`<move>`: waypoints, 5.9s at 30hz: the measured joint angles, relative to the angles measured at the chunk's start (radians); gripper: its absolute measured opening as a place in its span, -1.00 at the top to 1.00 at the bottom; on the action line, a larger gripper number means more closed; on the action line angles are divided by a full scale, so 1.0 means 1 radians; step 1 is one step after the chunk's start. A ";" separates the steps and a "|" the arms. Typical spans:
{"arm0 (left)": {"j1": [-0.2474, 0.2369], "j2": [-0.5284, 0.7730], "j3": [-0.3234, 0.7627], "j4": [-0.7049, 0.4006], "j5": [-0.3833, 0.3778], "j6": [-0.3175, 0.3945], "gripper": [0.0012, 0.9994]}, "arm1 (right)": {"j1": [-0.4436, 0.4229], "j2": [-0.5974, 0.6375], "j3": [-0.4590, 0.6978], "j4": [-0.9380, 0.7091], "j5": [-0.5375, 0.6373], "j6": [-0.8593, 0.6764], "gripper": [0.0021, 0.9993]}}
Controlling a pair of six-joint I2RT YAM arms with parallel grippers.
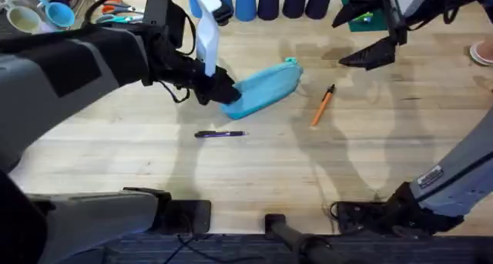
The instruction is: Unzip the bag, pick up the pens from the table one at a time and place them inside, then zip the bag closed.
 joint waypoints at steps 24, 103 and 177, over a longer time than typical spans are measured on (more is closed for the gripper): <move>0.000 0.000 0.000 0.000 0.000 0.000 0.92 | 0.000 0.000 0.000 0.015 0.095 -0.019 -0.99; 0.000 0.000 0.000 0.000 -0.004 0.000 0.92 | 0.247 0.000 0.000 0.269 0.099 1.649 -0.99; 0.000 0.000 0.000 0.005 -0.004 0.000 0.92 | 0.371 0.096 0.128 0.223 0.359 1.714 0.94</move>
